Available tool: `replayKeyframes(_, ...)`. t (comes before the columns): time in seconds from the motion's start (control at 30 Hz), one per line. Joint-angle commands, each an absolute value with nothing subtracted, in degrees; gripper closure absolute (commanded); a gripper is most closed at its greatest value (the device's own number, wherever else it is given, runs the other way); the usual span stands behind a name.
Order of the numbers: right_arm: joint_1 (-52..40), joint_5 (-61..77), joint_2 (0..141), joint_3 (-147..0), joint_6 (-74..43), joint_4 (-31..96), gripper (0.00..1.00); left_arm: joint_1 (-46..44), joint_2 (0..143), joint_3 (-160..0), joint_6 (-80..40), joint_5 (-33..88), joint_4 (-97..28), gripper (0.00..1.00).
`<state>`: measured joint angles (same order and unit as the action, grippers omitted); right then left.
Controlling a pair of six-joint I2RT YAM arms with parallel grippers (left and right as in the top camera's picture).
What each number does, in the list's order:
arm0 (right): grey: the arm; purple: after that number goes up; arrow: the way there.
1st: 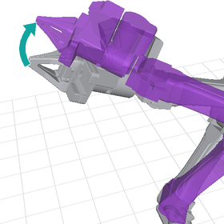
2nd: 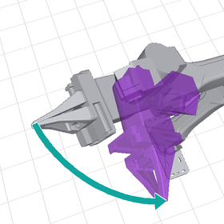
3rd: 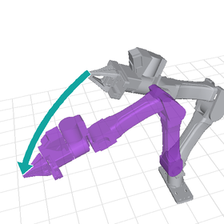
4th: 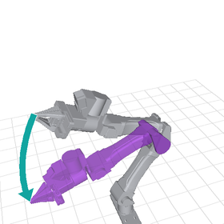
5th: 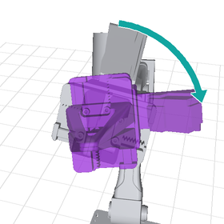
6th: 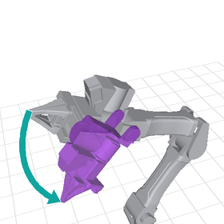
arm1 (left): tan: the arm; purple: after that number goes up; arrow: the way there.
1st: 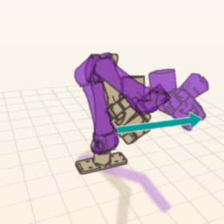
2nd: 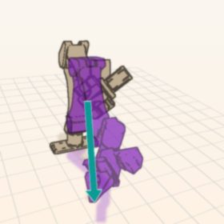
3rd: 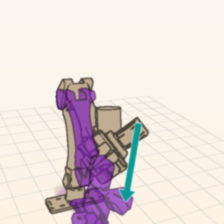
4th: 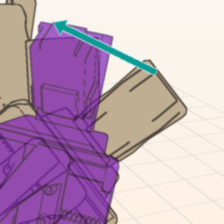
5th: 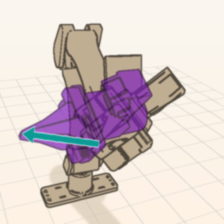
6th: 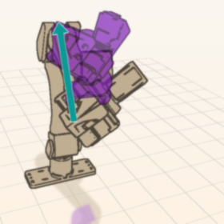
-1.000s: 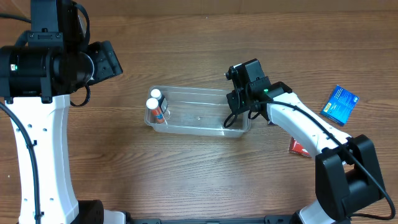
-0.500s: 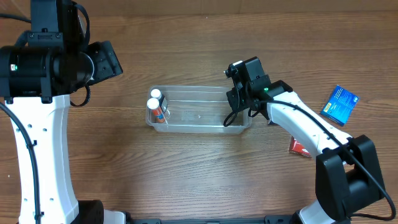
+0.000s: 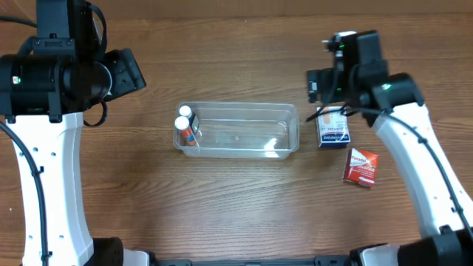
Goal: Pack container
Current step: 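Grasp the white Hansaplast box with the right gripper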
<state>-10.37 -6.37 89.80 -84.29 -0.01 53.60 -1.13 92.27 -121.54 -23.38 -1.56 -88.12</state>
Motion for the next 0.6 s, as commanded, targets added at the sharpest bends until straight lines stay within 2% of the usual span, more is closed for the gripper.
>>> replayKeyframes(0.0,-5.7,-4.4,93.8,-84.3,-0.6,54.3,0.00,-1.1,92.1,-122.4,-21.6,-2.1,-88.0,0.21)
replayKeyframes(0.57,-4.4,-4.0,113.1,-82.6,1.3,56.4,0.00,-1.1,92.2,-122.3,-21.6,-2.1,-87.8,0.21)
